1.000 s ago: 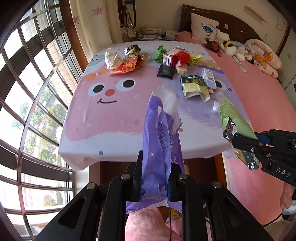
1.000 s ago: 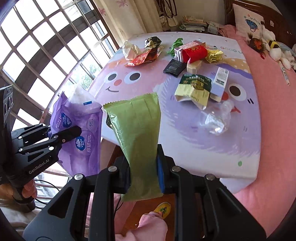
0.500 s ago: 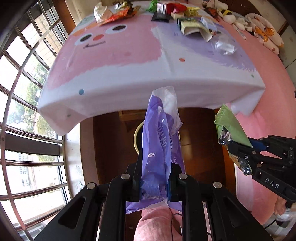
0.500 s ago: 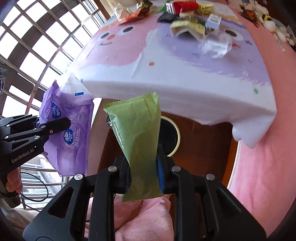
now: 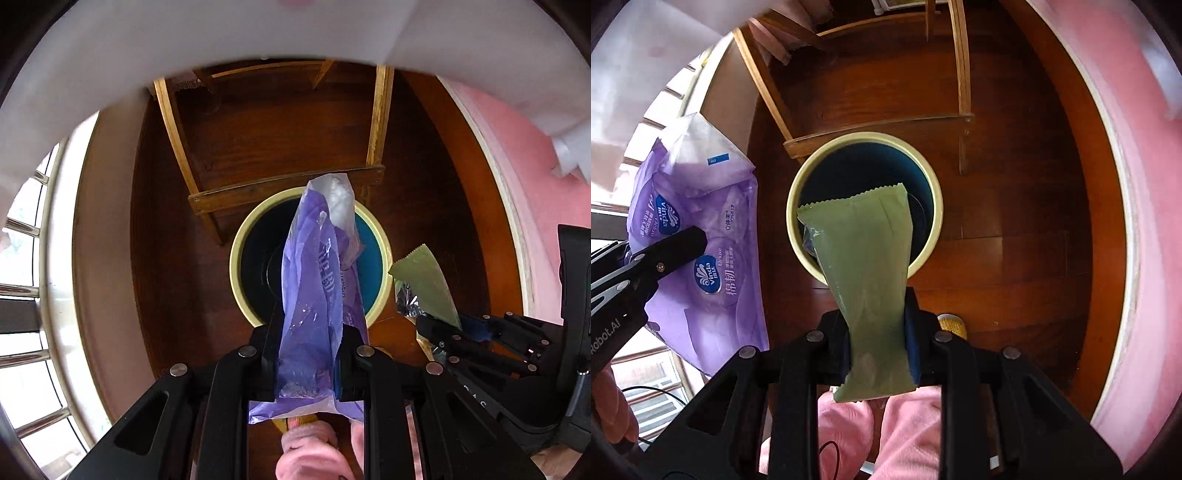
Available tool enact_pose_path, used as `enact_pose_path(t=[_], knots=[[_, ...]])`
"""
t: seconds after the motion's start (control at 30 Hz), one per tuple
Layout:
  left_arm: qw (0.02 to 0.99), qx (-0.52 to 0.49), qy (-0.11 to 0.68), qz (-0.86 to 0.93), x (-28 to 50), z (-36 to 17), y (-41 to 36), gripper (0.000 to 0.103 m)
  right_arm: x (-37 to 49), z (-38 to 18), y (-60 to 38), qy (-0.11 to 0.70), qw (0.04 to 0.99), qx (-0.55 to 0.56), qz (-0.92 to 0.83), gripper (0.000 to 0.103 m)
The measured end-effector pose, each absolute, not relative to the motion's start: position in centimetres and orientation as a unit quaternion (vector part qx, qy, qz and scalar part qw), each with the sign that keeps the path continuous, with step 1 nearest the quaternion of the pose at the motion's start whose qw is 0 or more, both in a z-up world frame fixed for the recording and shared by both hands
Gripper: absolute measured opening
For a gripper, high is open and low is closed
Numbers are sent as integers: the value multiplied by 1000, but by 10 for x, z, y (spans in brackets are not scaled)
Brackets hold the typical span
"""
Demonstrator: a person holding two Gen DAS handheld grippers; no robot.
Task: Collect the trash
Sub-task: 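Carry the purple pack and green bag with both tools over the trash bin, then open both tools to drop the pack and bag into the bin, then raise both tools back toward the table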
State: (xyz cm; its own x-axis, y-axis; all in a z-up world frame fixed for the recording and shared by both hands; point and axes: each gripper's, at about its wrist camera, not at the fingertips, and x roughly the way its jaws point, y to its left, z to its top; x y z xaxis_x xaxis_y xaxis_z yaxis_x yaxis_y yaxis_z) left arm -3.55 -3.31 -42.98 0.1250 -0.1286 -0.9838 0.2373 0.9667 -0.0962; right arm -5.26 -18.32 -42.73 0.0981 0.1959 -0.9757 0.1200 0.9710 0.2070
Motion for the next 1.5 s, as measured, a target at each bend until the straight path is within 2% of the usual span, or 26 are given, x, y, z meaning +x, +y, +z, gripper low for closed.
enact_pose_path(t=[0.13,0.17,0.23,0.3,0.37,0.57,0.77,0.83,0.87,0.9,1.33,1.5], knots=[[747,39,651,-130,-24,-481,-34,18,-43,-476,-184,662,739,128,17,21],[745,35,653,-134,-20,-490,-35,22,-41,-486,-185,659,741,129,16,21],[744,24,652,-140,-14,-506,-34,38,-38,-504,-184,657,743,126,13,21],[745,25,652,-141,-9,-517,-35,71,-30,-518,-185,654,747,121,13,21],[750,26,646,-138,-3,-524,-33,82,-29,-527,-186,653,748,118,13,21],[764,20,634,-119,3,-521,-21,82,-12,-529,-182,654,746,119,19,21],[778,20,620,-101,-4,-478,-9,82,0,-511,-177,659,741,122,45,25],[781,29,616,-98,-6,-463,-7,82,3,-500,-174,654,747,113,46,46],[783,31,613,-98,-7,-455,-6,82,6,-495,-170,648,752,110,46,67],[784,32,612,-98,-7,-448,-4,82,7,-490,-168,642,757,110,48,72],[799,21,596,-76,-10,-347,22,82,23,-411,-150,632,758,133,88,72],[805,24,587,-84,-13,-293,27,82,11,-366,-147,632,758,136,81,72]])
